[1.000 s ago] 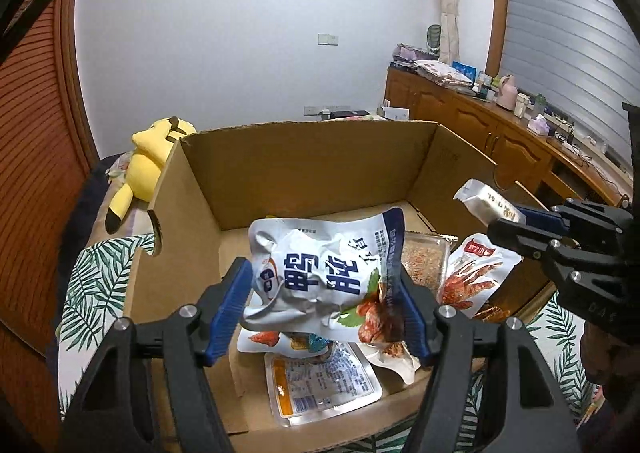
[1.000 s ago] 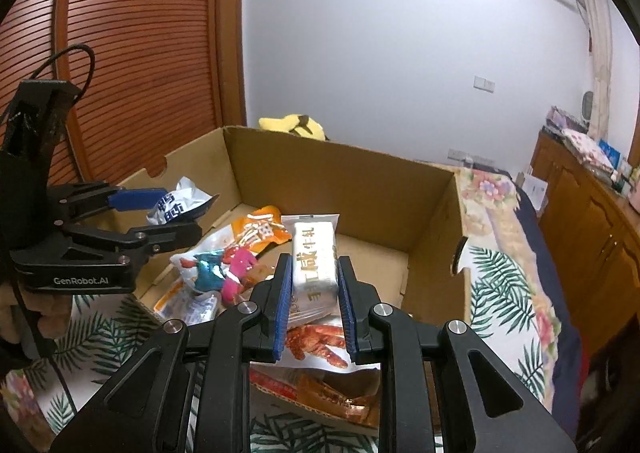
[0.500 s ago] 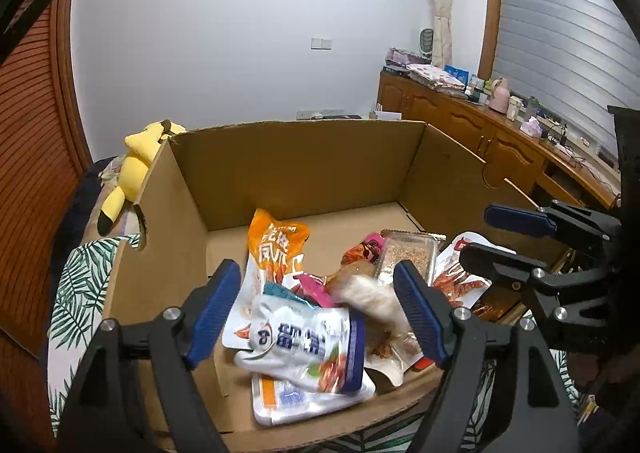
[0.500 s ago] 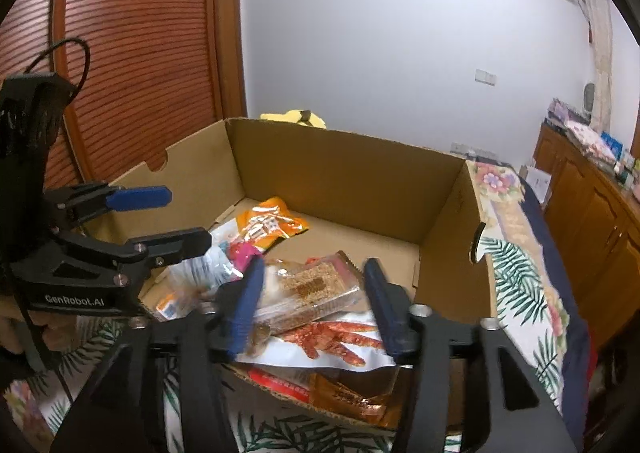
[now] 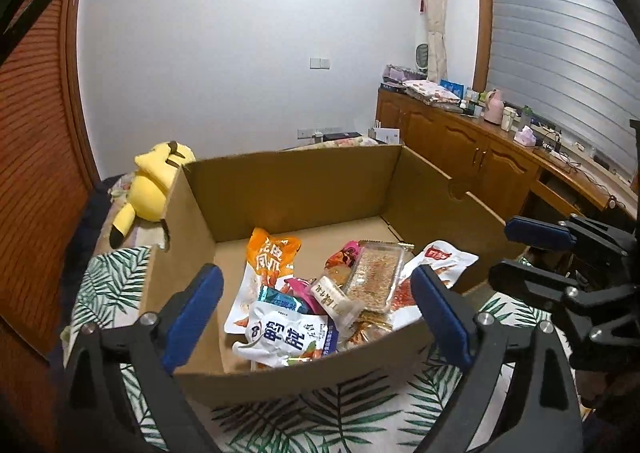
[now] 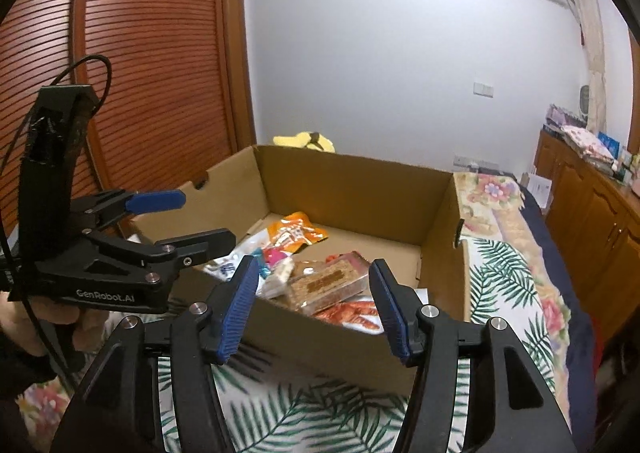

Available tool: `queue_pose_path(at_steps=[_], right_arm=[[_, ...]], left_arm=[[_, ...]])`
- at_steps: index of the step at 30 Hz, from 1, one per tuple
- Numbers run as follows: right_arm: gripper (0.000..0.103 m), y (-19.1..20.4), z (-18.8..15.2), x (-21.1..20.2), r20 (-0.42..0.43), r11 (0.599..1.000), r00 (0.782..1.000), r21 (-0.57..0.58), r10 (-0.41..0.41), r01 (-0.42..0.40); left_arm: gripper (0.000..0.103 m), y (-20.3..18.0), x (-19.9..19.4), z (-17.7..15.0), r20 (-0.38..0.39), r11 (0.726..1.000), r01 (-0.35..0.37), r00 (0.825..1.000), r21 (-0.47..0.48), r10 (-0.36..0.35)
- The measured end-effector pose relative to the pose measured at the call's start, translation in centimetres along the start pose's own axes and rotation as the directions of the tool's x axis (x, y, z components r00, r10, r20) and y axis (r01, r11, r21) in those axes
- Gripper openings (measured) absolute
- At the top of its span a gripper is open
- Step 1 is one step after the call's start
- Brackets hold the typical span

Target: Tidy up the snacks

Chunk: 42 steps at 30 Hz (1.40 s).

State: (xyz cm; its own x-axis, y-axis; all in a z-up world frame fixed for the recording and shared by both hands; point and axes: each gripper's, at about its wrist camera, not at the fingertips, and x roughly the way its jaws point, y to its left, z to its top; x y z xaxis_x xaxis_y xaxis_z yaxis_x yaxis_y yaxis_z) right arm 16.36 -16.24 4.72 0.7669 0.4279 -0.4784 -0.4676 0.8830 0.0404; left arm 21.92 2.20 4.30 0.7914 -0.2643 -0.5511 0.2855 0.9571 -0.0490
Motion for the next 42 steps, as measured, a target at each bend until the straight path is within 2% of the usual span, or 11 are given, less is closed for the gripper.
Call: queue_pose_path(at_steps=[5, 7, 14, 17, 21, 27, 32, 38, 40, 42], right_arm=[[0.059, 0.8, -0.3, -2.8, 0.021, 1.000, 1.000, 0.004, -0.011, 0.011], [0.063, 0.9, -0.5, -4.1, 0.033, 1.000, 0.999, 0.014, -0.015, 0.015], [0.091, 1.6, -0.5, -8.2, 0.064, 0.997, 0.995, 0.014, -0.075, 0.075], [0.094, 1.2, -0.3, -9.6, 0.075, 0.996, 0.994, 0.039, -0.078, 0.075], [0.103, 0.9, -0.3, -11.3, 0.105, 0.994, 0.989, 0.061, -0.100, 0.094], [0.103, 0.6, -0.1, -14.0, 0.128, 0.991, 0.986, 0.083, -0.111, 0.101], [0.103, 1.2, -0.5, -15.9, 0.154, 0.990, 0.980, 0.076, -0.128, 0.118], [0.103, 1.8, -1.8, -17.5, 0.179, 0.987, 0.973, 0.092, -0.144, 0.129], [0.103, 1.9, -2.3, -17.9, 0.183, 0.987, 0.972, 0.094, -0.149, 0.134], [0.103, 2.1, -2.9, -18.0, 0.183, 0.985, 0.970, 0.099, -0.160, 0.143]], left_arm=[[0.097, -0.7, -2.7, -0.1, 0.024, 1.000, -0.018, 1.000, 0.007, 0.018], [0.100, -0.9, -4.1, -0.3, 0.042, 1.000, -0.027, 0.999, 0.002, 0.027], [0.103, -2.8, -8.6, -0.7, 0.075, 0.999, -0.046, 0.996, 0.008, 0.045], [0.103, -3.7, -10.1, -0.6, 0.100, 0.997, -0.075, 0.992, 0.032, 0.072], [0.103, -4.5, -11.5, -0.6, 0.116, 0.991, -0.123, 0.986, 0.050, 0.116], [0.103, -5.4, -14.2, -0.8, 0.134, 0.991, -0.126, 0.984, 0.032, 0.121], [0.103, -5.9, -16.7, -1.8, 0.182, 0.986, -0.168, 0.970, 0.006, 0.164], [0.103, -7.1, -17.8, -3.7, 0.191, 0.972, -0.236, 0.954, 0.000, 0.232], [0.103, -7.4, -18.3, -4.5, 0.207, 0.971, -0.239, 0.949, -0.012, 0.237], [0.103, -7.7, -18.4, -5.1, 0.201, 0.972, -0.232, 0.952, -0.027, 0.233]])
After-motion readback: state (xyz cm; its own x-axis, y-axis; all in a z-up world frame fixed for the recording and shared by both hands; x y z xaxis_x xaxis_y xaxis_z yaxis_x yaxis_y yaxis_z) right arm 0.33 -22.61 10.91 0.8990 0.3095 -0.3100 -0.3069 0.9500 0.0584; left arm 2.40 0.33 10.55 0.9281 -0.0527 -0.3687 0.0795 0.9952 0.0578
